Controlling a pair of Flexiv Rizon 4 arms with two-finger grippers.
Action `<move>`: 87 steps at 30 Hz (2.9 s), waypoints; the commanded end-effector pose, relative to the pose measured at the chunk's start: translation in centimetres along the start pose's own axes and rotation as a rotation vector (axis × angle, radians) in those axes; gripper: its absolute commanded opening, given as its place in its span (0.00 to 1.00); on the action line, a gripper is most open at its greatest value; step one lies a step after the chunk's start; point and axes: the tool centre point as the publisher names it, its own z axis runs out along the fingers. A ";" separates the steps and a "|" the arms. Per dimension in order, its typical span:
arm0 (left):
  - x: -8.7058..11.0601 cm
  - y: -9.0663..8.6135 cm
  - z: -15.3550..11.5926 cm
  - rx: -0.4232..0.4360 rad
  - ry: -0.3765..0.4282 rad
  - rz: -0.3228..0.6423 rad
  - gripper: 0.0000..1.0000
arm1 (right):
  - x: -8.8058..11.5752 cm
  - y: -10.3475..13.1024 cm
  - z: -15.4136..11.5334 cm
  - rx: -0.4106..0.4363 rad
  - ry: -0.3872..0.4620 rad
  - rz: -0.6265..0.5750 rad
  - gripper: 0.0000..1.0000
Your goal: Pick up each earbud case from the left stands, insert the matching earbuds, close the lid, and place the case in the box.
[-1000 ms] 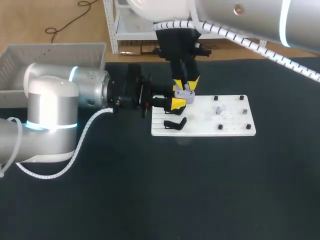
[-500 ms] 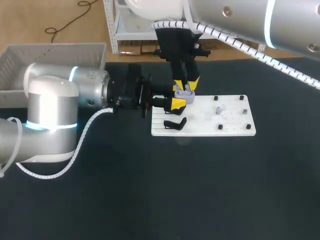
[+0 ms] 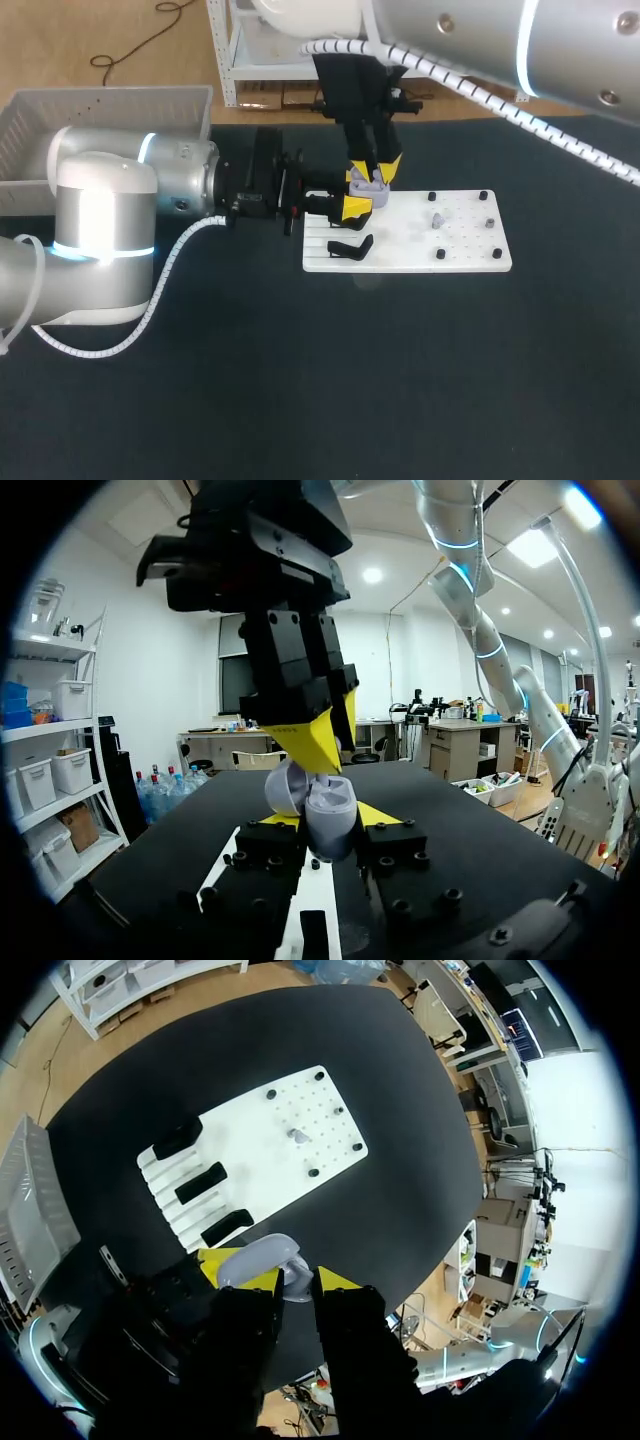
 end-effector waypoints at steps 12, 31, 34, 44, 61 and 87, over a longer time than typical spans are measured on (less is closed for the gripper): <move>0.0 -0.1 0.1 -0.004 0.000 0.001 0.00 | 0.7 -1.6 -1.2 -0.072 -0.004 0.003 1.00; -1.1 0.5 -3.6 -0.016 -0.018 -0.045 0.00 | 1.8 -7.7 -3.0 -0.474 -0.235 -0.129 0.60; -1.1 0.4 -3.7 0.001 -0.028 -0.051 0.00 | 1.9 -8.0 -2.5 -0.510 -0.270 -0.130 0.73; -1.2 -0.1 -3.8 0.046 -0.029 -0.063 0.00 | 0.9 -8.3 -0.1 -0.657 -0.210 -0.119 1.00; -1.2 -0.1 -3.8 0.046 -0.029 -0.063 0.00 | 0.9 -8.3 -0.1 -0.657 -0.210 -0.119 1.00; -1.2 -0.1 -3.8 0.046 -0.029 -0.063 0.00 | -6.2 -5.9 7.3 -0.375 -0.234 -0.230 1.00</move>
